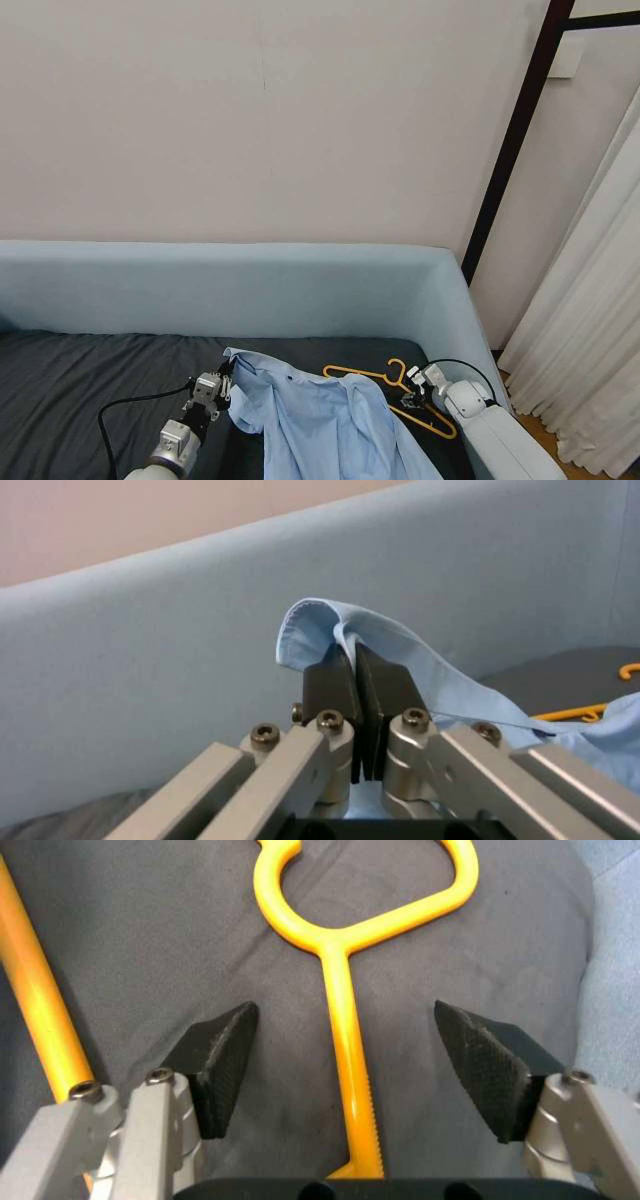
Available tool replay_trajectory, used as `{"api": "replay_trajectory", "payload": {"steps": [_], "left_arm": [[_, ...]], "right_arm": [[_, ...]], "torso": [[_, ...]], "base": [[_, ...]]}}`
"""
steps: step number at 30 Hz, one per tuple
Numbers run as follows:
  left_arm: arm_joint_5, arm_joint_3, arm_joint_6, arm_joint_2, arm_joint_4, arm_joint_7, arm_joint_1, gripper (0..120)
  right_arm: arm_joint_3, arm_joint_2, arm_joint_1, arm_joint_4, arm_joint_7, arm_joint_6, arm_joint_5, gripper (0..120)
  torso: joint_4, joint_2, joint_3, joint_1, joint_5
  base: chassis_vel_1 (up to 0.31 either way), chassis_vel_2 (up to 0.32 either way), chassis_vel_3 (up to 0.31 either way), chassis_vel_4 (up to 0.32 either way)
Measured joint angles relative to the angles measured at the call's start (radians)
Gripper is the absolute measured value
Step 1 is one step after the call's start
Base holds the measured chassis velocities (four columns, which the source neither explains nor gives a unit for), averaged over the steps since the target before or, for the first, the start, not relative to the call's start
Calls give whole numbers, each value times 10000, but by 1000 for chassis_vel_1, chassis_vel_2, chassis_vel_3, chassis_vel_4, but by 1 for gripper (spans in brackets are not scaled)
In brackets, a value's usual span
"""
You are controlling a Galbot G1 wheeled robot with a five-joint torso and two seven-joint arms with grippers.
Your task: Pick up the clothes from the sofa and hang them on the clothes hanger.
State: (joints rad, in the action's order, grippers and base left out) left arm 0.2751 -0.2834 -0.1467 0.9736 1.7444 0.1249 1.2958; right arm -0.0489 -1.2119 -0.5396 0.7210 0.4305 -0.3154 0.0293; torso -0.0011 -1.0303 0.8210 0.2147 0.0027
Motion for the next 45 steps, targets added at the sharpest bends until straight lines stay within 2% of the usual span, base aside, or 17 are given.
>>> {"api": "replay_trajectory", "payload": {"steps": [8, 13, 16, 17, 21, 22, 24, 30, 33, 38, 39, 40, 43, 45], "left_arm": [[0, 73, 15, -4, -43, 9, -81, 0], [2, 104, 40, -13, -57, 16, -128, 0], [4, 134, 45, 2, -77, 18, -148, 0], [4, 134, 45, 2, -77, 18, -148, 0], [5, 145, 45, 10, -80, 21, -151, 0], [5, 145, 45, 10, -80, 21, -151, 0], [6, 145, 45, 2, -81, 22, -151, 0], [26, 141, 45, -30, -86, 26, -158, 0], [46, 141, 45, -48, -87, 28, -218, 0], [132, 155, 45, -81, -88, 32, -335, 0], [211, 213, 45, -129, -91, 43, -445, 0], [211, 213, 45, -129, -91, 43, -445, 0], [386, 415, 59, -312, -129, 54, -735, 0], [447, 471, 63, -362, -145, 54, -799, 0]], "right_arm": [[-70, -19, 100, -215, 172, -210, 38, 68], [-97, 6, 99, -238, 230, -238, 40, 58], [-84, 25, 88, -215, 249, -288, 42, 43], [-84, 25, 88, -215, 249, -288, 42, 43], [-64, 26, 88, -221, 249, -402, 76, 26], [-64, 26, 88, -221, 249, -402, 76, 26], [-61, 26, 88, -244, 246, -413, 125, 19], [-53, 41, 34, -163, 148, -403, 192, 15], [18, 184, -115, 207, -65, -358, 102, 6], [70, 386, -372, 879, -387, -283, -124, 5], [80, 553, -595, 1485, -599, -237, -266, 5], [80, 553, -595, 1485, -599, -237, -266, 5], [-68, 1031, -1347, 3372, -1150, -51, -833, 5], [-223, 1144, -1572, 3837, -1311, 143, -933, 5]], "torso": [[1, 0, 0, 0, 0], [0, -1, 0, 0, 1], [-1, -1, 0, -1, 1], [-1, -1, 0, -1, 1], [-1, 0, 0, 0, 1], [-1, 0, 0, 0, 1], [-1, -1, 0, 0, 0], [0, 0, 0, 0, 0], [-3, 0, 1, 0, 0], [-7, 0, 1, 0, -1], [-6, 0, 1, 0, -1], [-6, 0, 1, 0, -1], [-1, 0, 1, 0, 0], [-1, 0, 1, 0, -1]], "base": [[0, 0, 0, 0], [0, 0, 0, 0], [0, 0, 0, 0], [0, 0, 0, 0], [0, 0, 0, 0], [0, 0, 0, 0], [0, 0, 0, 0], [0, 0, 0, 0], [0, 0, 0, 0], [0, 0, 0, 0], [0, 0, 0, 0], [0, 0, 0, 0], [0, 0, 0, 0], [0, 0, 0, 0]]}}
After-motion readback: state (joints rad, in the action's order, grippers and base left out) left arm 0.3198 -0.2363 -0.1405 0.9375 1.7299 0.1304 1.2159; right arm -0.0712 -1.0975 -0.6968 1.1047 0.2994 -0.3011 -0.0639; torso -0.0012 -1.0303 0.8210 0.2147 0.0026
